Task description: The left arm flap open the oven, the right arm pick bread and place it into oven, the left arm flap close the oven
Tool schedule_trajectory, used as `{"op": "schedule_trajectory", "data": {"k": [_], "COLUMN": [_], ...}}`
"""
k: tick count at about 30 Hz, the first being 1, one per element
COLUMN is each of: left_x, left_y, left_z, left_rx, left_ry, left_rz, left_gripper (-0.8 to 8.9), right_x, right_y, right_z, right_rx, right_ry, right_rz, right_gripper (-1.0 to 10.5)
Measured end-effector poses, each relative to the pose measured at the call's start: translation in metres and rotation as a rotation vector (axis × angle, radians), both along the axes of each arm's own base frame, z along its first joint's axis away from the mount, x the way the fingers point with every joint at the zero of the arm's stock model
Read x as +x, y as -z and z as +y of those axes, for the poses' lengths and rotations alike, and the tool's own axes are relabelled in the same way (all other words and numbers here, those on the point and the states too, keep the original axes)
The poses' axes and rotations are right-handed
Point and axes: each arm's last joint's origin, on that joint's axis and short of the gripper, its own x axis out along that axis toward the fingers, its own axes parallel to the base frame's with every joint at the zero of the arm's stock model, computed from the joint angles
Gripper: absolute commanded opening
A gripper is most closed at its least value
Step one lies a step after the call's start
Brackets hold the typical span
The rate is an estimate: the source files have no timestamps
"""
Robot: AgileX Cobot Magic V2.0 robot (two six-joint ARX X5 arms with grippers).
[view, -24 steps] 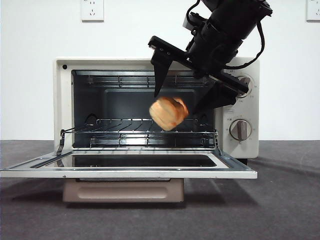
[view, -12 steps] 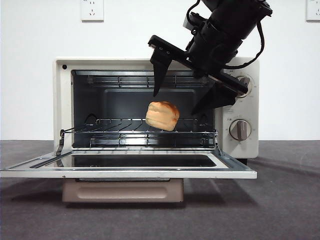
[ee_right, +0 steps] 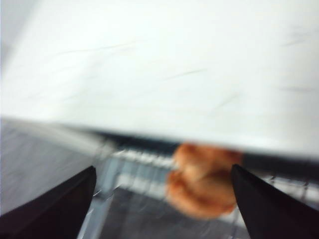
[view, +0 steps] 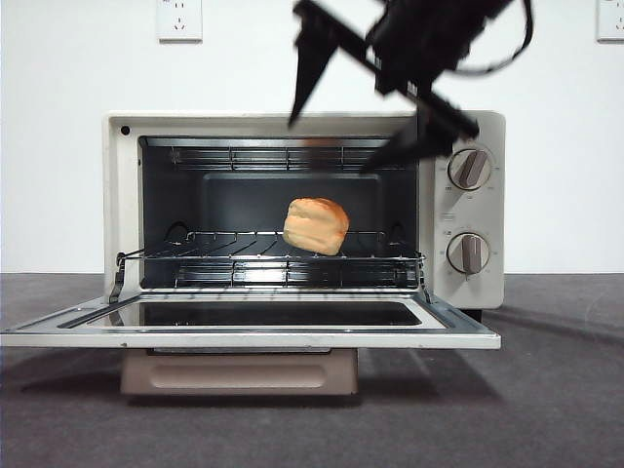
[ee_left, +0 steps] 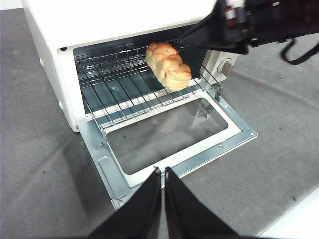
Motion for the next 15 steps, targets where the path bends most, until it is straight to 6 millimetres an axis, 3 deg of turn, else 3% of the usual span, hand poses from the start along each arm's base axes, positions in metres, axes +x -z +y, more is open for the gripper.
{"op": "schedule_trajectory", "data": {"k": [7,15], "left_x": [0.004,0.023], "left_y": [0.001,0.003], "left_z": [-0.003,-0.024], "left_rx": [-0.013,-0.065], "left_ry": [-0.050,-0.036], "left_rz": [0.028,0.164], "left_gripper": [0.15,0.13], "right_x": [-0.051,-0.119], "right_y": [-0.028,-0.061], "right_z": [-0.017,-0.070], "right_rx": [-0.064,-0.187], "right_ry": [-0.153,-0.264], "right_rz": [0.059,0.010], "right_gripper": [4.3,4.3]}}
